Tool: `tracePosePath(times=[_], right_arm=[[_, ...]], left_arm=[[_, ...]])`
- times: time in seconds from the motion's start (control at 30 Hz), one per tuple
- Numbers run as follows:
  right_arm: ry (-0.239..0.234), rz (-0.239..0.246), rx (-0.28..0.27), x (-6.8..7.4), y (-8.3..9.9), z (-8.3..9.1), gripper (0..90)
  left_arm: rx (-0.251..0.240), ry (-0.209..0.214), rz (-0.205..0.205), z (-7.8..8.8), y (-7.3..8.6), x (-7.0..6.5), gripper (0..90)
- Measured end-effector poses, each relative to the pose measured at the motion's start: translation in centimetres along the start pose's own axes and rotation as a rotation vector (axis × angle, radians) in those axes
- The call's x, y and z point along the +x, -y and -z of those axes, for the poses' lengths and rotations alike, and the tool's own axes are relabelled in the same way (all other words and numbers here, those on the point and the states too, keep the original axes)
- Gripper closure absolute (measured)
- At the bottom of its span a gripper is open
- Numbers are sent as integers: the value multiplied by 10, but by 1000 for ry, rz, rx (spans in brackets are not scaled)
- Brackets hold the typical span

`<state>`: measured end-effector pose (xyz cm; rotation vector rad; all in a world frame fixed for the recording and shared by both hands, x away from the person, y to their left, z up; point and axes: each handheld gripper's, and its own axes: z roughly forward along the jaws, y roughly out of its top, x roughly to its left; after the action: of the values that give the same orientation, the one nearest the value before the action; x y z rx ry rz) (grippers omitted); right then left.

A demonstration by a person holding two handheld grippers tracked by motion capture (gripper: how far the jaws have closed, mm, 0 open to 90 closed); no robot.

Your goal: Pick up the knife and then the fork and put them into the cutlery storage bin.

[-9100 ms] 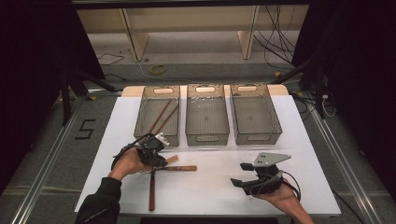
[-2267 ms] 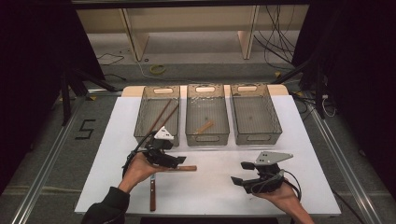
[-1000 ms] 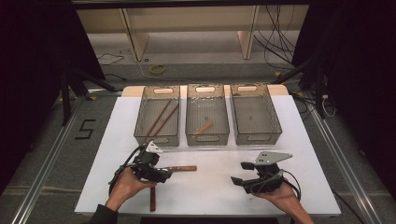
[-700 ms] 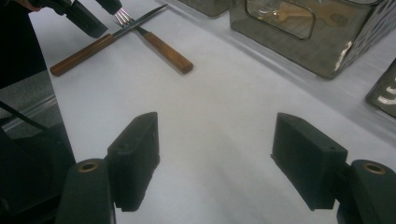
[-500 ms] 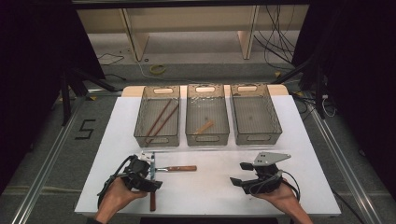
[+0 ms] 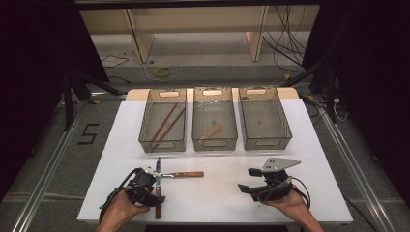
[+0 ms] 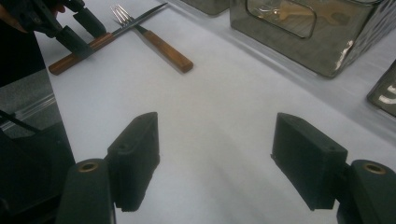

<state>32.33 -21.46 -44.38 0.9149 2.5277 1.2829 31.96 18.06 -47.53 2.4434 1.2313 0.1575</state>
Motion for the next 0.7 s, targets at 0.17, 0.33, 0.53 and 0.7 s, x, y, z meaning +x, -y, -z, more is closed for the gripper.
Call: tracePosePath(times=[0.17, 0.33, 0.53, 0.7], right_arm=[[2, 1, -2, 0, 0, 0, 326], [4, 1, -2, 0, 0, 0, 326], [5, 2, -1, 0, 0, 0, 327], [6, 2, -1, 0, 0, 1, 327]], left_arm=[[25, -5, -37, 2, 3, -5, 462], [31, -14, -54, 3, 4, -4, 523], [28, -19, -62, 4, 5, -1, 629], [22, -10, -59, 4, 6, 3, 704]])
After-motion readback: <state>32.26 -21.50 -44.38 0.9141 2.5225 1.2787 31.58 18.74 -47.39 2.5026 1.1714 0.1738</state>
